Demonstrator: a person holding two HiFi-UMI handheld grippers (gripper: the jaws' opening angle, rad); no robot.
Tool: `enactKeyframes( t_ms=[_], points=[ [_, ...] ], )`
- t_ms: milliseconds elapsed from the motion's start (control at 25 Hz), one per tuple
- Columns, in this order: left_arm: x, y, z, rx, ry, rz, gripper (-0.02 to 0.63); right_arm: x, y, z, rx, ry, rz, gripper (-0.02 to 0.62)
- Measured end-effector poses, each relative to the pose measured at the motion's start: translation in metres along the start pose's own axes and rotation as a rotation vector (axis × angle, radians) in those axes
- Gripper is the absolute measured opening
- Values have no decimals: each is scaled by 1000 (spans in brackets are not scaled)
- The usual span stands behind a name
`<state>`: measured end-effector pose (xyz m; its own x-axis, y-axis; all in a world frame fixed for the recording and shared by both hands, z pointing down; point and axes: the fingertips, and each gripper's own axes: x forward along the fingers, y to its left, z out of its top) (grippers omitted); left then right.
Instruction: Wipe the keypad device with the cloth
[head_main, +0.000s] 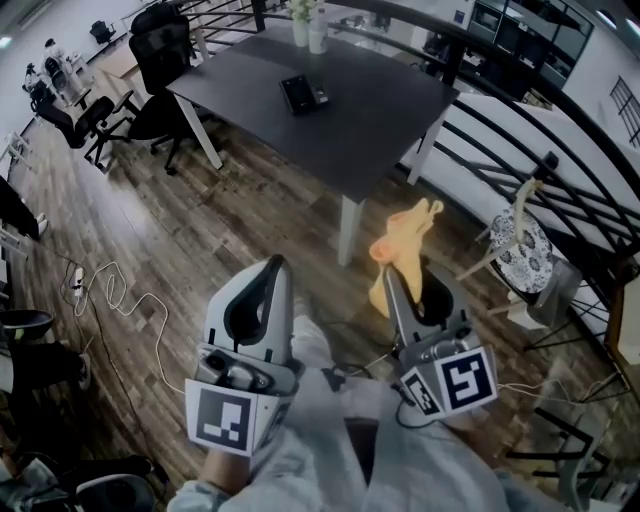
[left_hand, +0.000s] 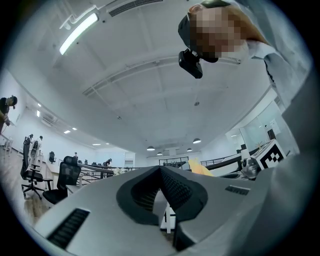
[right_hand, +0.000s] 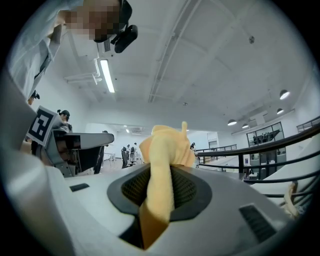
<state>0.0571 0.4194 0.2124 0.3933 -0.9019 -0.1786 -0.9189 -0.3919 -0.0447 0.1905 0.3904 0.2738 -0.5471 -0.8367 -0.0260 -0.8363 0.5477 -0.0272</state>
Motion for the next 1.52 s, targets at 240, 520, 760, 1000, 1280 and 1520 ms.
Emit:
enactKeyframes(
  t_ms=[240, 520, 760, 1000, 1280, 1520],
  points=[
    [11, 19, -10, -20, 18, 11, 14, 23, 1, -5, 1, 24, 8, 101],
    [39, 47, -24, -37, 43, 16, 14, 62, -5, -9, 2, 47, 14, 101],
    [72, 75, -32, -39, 56, 4, 14, 104, -18, -7, 8, 51, 0, 101],
    [113, 111, -44, -53, 83, -5, 14, 154, -34, -11, 19, 74, -15, 101],
    [158, 151, -53, -72, 92, -30, 14, 210, -48, -11, 22, 99, -41, 101],
    [194, 183, -58, -75, 90, -52, 14, 256, -59, -9, 12, 105, -58, 101]
  ],
)
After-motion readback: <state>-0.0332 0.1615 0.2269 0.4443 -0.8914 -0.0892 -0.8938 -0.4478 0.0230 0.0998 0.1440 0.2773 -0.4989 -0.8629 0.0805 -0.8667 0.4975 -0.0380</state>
